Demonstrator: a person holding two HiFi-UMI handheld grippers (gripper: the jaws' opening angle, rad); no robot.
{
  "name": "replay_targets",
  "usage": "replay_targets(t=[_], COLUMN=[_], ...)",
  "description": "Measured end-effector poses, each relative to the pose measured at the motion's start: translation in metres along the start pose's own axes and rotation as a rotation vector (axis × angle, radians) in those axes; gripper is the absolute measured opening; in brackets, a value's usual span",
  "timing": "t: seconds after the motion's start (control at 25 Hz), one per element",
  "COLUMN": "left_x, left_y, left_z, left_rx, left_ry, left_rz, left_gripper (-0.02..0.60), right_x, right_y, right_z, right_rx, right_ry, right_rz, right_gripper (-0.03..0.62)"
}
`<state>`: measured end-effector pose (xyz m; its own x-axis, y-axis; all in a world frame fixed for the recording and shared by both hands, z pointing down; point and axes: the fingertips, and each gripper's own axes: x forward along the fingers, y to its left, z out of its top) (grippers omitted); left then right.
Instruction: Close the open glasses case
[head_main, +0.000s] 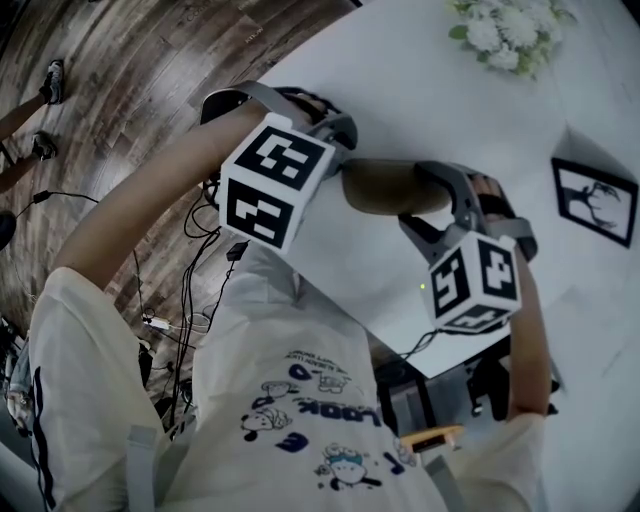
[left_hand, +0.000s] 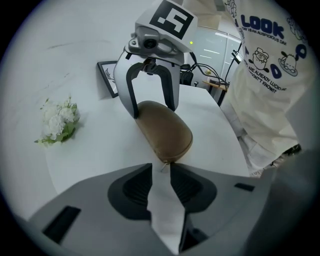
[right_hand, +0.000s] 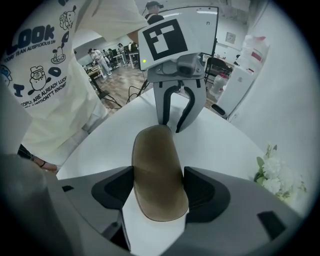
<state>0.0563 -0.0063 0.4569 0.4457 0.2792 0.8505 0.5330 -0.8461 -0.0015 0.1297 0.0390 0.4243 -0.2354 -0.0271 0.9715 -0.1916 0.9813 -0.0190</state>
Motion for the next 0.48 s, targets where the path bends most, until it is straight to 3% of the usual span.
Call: replay_targets(t=[0.12,0.28,0.48], left_x=[0.0013,0.0026,0.0017], left_y=[-0.002,-0.0069,-0.0034], left_z=[0.0004,0.0014,0.0013], left_rx=[0.048,0.127,0.105], left_ry=[0.001,-0.003,-0.01], left_rz=[-0.033,-0.038,-0.004], left_gripper=[0.092,0.02,0.003], right_x=[0.001,0.0007,0.0007], right_y=[0.0008,0.0014,0.0007], right_z=[-0.0003,0.0011,0.0015], right_rx=[-0.001,-0.004,-0.007], right_ry=[-0.006,-0.011,-0.023], right_rz=[0.015,0.036,0.052], right_gripper=[0.293,0.293,0.295])
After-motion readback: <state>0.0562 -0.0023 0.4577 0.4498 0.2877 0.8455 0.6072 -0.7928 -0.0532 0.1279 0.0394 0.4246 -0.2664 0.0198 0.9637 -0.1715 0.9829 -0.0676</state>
